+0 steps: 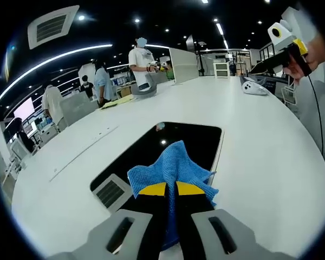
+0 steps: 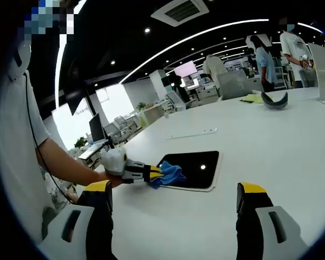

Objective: Wipe the mirror surface with the cleaning cloth until all visible marks leave the cleaned area.

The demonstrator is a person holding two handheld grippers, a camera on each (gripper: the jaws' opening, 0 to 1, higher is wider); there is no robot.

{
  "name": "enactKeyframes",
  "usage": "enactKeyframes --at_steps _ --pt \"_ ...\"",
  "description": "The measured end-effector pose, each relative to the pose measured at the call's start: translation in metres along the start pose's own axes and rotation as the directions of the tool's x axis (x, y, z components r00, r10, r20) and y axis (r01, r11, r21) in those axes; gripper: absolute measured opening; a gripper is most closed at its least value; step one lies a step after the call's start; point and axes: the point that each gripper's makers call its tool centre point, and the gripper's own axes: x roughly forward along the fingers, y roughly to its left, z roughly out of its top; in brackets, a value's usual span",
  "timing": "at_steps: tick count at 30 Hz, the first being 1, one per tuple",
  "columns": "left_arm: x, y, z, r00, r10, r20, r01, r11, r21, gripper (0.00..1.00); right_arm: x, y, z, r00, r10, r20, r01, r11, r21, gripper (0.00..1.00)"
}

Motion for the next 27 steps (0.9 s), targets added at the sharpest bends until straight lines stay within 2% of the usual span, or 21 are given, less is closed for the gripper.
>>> enactKeyframes --at_steps 27 --pt "0.021 -0.014 0.014 0.998 -0.057 0.018 0.056 0.997 0.047 0.02 -0.002 -0.006 -0.002 1.000 -0.019 -0.001 0.019 1.000 0.001 0.96"
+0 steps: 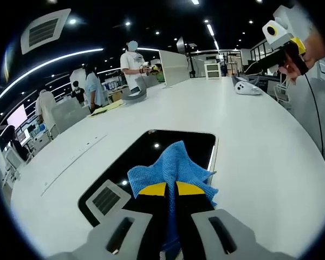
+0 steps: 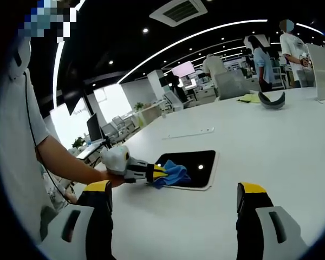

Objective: Wipe the mirror surface with the cleaning cloth until all visible marks leave the cleaned area.

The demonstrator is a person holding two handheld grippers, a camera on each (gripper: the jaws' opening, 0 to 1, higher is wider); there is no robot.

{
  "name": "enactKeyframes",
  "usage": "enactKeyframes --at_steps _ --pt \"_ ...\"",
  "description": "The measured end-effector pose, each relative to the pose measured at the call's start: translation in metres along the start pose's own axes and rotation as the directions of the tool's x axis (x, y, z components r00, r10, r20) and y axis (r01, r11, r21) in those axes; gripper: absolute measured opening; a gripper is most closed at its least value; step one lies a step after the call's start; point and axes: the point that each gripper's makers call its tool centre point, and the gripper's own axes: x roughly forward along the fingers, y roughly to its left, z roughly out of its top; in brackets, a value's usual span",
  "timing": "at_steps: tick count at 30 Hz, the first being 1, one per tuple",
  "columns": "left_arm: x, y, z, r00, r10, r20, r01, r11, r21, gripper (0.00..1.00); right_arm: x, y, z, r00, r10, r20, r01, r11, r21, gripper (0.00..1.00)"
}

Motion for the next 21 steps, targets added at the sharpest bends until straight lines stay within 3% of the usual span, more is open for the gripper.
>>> enactKeyframes --at_steps 21 --pt "0.020 -0.008 0.012 0.999 -0.033 0.025 0.033 0.999 0.009 0.02 -0.001 -0.008 -0.004 1.000 -0.009 -0.003 0.009 1.000 0.015 0.96"
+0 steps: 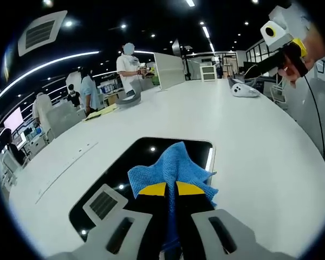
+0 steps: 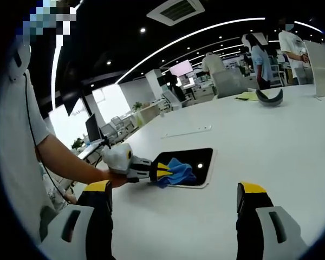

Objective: Wipe the mirror surface with the cleaning cloth until all visible marks leave the cleaned area.

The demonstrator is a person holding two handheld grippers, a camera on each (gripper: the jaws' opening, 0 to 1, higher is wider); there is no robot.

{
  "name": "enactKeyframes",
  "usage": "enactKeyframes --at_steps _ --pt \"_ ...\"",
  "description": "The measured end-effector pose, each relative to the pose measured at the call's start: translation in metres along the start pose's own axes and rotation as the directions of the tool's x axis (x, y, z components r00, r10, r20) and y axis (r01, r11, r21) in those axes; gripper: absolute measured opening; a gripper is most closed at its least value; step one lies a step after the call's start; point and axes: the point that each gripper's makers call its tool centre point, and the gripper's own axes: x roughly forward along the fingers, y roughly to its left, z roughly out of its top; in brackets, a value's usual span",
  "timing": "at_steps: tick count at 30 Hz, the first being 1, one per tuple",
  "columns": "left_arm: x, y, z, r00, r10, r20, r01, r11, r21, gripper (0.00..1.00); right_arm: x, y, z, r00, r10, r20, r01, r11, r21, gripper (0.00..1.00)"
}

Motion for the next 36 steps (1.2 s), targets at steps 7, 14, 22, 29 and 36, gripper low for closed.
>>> enactKeyframes --at_steps 7,14,22,29,36 --pt "0.009 -0.004 0.004 1.000 -0.014 0.007 0.014 1.000 0.002 0.02 0.002 -0.003 -0.001 1.000 -0.001 -0.005 0.001 1.000 0.003 0.95" --pt "0.019 -0.009 0.007 1.000 -0.027 0.012 0.027 1.000 0.004 0.02 0.003 -0.004 -0.002 1.000 0.001 -0.007 -0.001 1.000 0.007 0.95" --pt "0.029 -0.016 0.012 0.999 -0.049 0.022 0.049 0.999 0.014 0.02 0.001 -0.006 -0.004 1.000 -0.010 -0.007 0.010 1.000 0.008 0.95" --pt "0.038 -0.025 0.020 0.998 -0.064 0.026 0.063 0.998 0.023 0.02 0.000 -0.008 -0.006 1.000 -0.017 -0.008 0.017 1.000 0.014 0.95" --pt "0.043 -0.030 0.024 0.997 -0.076 0.029 0.075 0.997 0.025 0.02 -0.002 -0.009 -0.004 1.000 -0.020 -0.002 0.020 1.000 0.017 0.95"
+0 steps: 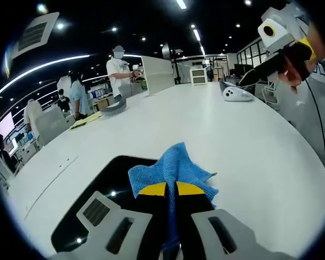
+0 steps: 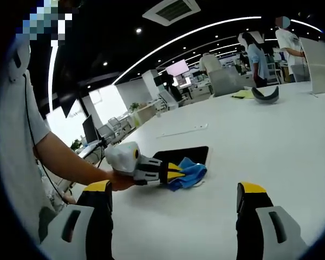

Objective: Wipe the mirror surface with the cleaning cloth until all visible marks leave the cleaned area.

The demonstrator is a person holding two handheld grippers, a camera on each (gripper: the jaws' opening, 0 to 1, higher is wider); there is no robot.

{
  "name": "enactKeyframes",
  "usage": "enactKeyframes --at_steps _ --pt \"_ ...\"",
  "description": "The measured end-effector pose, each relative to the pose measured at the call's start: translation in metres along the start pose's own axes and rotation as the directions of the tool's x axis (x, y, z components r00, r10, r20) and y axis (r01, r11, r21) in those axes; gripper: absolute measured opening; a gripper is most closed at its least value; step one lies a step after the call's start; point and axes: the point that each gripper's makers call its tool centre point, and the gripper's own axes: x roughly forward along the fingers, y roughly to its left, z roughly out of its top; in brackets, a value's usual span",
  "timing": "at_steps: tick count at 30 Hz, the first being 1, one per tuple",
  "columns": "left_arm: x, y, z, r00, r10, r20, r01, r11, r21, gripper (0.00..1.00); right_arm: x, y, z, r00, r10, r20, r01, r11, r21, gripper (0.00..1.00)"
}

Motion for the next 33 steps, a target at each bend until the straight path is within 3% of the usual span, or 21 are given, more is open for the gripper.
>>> enactKeyframes --at_steps 33 --pt "0.018 -0.013 0.010 1.000 -0.010 0.022 0.011 0.999 -0.030 0.02 -0.002 -0.005 -0.006 1.000 -0.008 -0.008 0.008 1.000 0.022 0.95"
